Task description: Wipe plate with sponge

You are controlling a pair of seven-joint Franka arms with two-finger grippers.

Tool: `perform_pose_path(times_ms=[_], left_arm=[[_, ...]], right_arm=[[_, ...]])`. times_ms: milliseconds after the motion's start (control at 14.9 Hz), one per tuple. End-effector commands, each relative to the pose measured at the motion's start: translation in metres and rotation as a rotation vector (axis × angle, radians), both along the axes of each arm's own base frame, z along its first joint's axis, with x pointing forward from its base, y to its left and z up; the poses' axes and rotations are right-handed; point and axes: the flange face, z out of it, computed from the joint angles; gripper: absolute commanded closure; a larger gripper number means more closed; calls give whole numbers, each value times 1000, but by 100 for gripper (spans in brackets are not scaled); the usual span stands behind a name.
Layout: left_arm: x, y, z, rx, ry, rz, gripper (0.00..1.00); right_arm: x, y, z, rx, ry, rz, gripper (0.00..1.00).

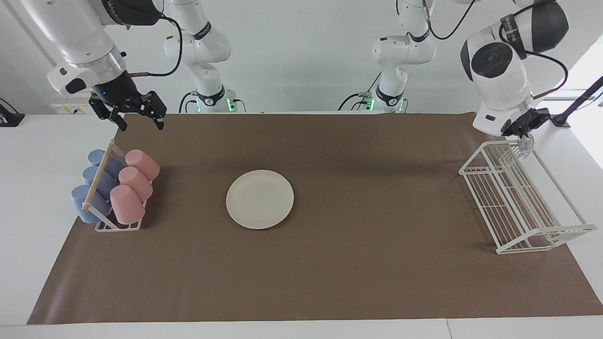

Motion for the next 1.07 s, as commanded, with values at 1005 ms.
perform_pose_path(times_ms=[1005], left_arm=[[46, -27, -109, 135, -235, 210, 92]], right_arm=[[-5, -9, -5, -50, 74, -35, 0]])
